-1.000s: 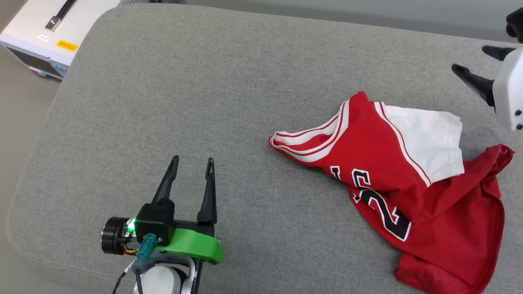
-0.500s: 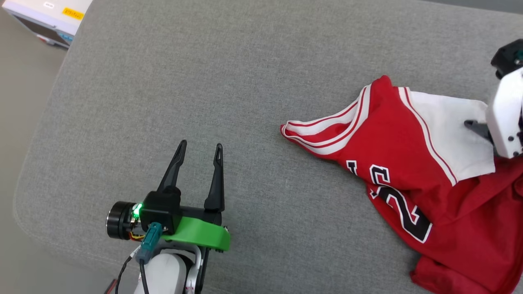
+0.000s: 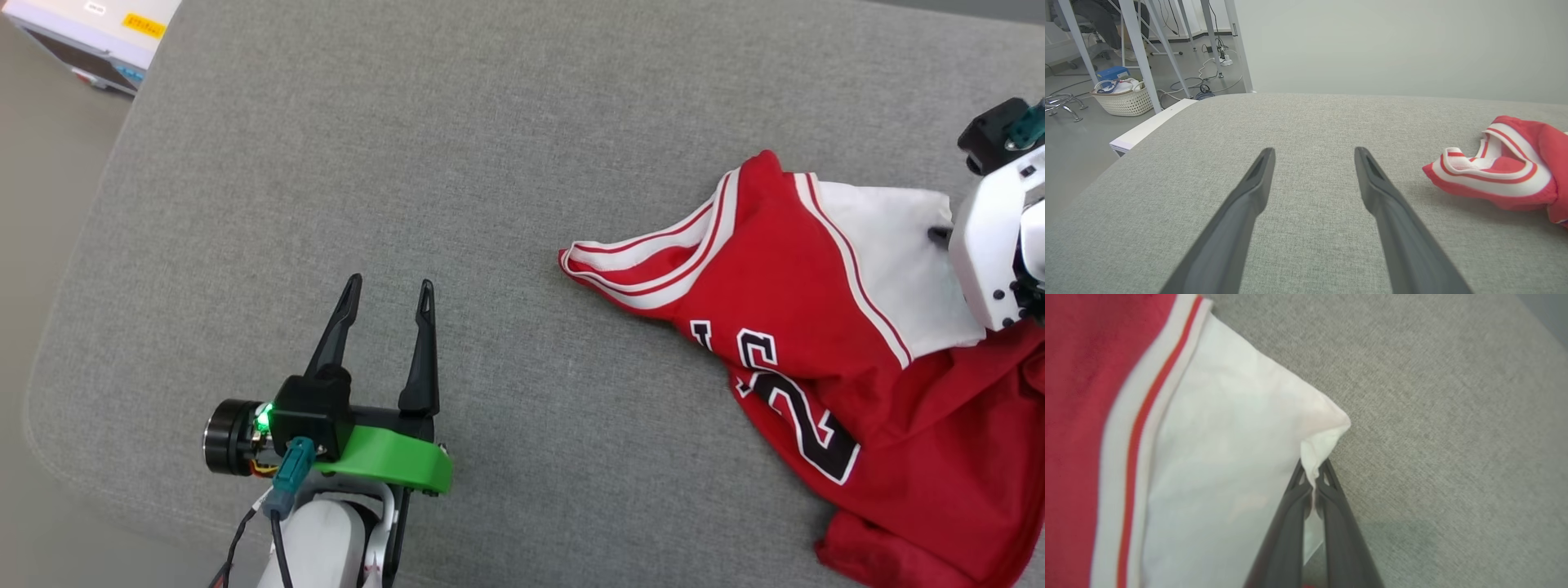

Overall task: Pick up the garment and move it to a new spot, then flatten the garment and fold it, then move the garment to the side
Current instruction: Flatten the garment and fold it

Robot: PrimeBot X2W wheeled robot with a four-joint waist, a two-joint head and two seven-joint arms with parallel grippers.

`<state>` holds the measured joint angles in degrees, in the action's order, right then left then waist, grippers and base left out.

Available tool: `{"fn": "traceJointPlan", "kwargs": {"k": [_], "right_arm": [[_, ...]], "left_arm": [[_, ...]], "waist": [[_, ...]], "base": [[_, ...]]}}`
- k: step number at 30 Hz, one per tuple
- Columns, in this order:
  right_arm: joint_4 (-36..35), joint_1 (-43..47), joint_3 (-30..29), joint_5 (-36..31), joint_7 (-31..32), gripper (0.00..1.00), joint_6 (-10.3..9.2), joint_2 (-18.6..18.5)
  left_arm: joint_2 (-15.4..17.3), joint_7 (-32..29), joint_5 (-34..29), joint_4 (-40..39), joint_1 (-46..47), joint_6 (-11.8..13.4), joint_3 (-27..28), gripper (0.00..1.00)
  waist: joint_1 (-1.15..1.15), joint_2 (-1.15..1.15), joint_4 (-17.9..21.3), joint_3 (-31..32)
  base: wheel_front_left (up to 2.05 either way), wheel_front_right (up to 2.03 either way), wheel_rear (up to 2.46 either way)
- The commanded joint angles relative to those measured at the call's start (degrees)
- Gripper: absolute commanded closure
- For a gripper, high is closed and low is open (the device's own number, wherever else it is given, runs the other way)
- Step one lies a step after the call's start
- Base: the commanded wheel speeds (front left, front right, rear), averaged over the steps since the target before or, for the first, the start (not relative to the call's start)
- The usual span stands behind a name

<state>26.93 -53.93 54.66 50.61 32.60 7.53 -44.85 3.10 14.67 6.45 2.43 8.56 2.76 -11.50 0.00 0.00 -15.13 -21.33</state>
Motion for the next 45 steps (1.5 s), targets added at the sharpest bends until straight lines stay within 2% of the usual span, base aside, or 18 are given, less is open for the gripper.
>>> {"fn": "traceJointPlan", "kwargs": {"k": [1, 5, 10, 15, 19, 25, 30, 36, 43, 44, 45], "right_arm": [[-0.51, 1.23, -0.82, -0.71, -2.59, 1.0, -0.04, -0.01], [-3.25, 1.26, -4.8, -1.22, -9.49, 1.0, -0.04, -1.42], [-6.61, 5.07, -10.67, -0.77, -14.26, 1.0, -0.04, -5.15], [-8.75, 14.04, -18.47, 0.0, -16.36, 1.0, -0.04, -8.78], [-8.8, 23.26, -25.31, 1.03, -17.31, 1.0, -0.04, -9.38], [-7.01, 36.85, -35.8, 1.63, -18.15, 1.0, -0.04, -7.07], [-4.32, 46.39, -42.57, 0.6, -16.94, 1.0, -0.04, -3.21], [1.42, 53.51, -47.5, -1.17, -15.63, 1.0, -0.04, 2.01], [4.1, 56.07, -49.94, -3.17, -16.2, 0.98, -0.04, 5.34], [3.8, 55.96, -50.48, -3.72, -17.01, 0.58, -0.04, 5.67], [3.4, 55.81, -50.94, -4.38, -17.94, 0.0, -0.04, 5.81]], "left_arm": [[-0.23, 0.33, -0.34, 0.23, 0.08, -0.07, 0.32, 0.0], [-0.23, 0.33, -0.77, 0.5, -1.38, -0.21, 1.13, 0.0], [-0.23, 0.33, -1.04, 0.64, -3.49, -0.37, 1.91, 0.0], [-0.23, 0.33, -1.09, 0.66, -5.47, -0.42, 2.48, 0.0], [-0.23, 0.33, -1.16, 0.58, -6.81, -0.47, 2.79, 0.0], [-0.23, 0.33, -1.27, 0.55, -7.82, -0.73, 3.03, 0.0], [-0.23, 0.33, -1.43, 0.76, -7.91, -0.95, 3.08, 0.0], [-0.23, 0.33, -1.47, 1.08, -7.81, -1.27, 2.87, 0.0], [-0.23, 0.33, -1.69, 1.32, -8.5, -1.41, 3.17, 0.0], [-0.23, 0.33, -1.74, 1.35, -8.63, -1.46, 3.26, 0.0], [-0.23, 0.33, -1.78, 1.4, -8.73, -1.52, 3.33, 0.0]], "waist": [[0.0, 0.0, 1.11, 1.93], [0.0, 0.0, 2.5, 5.0], [0.0, 0.0, 4.34, 8.46], [0.0, 0.0, 6.35, 11.07], [0.0, 0.0, 7.96, 12.51], [0.0, 0.0, 9.94, 13.52], [0.0, 0.0, 10.66, 13.87], [0.0, 0.0, 10.47, 14.1], [0.0, 0.0, 10.44, 14.93], [0.0, 0.0, 10.5, 15.13], [0.0, 0.0, 10.56, 15.35]], "base": [[0.0, 0.0, 0.0], [0.0, 0.0, 0.0], [0.0, 0.0, 0.0], [0.0, 0.0, 0.0], [0.0, 0.0, 0.0], [0.0, 0.0, 0.0], [0.0, 0.0, 0.0], [0.0, 0.0, 0.0], [0.0, 0.0, 0.0], [0.0, 0.0, 0.0], [0.0, 0.0, 0.0]]}}
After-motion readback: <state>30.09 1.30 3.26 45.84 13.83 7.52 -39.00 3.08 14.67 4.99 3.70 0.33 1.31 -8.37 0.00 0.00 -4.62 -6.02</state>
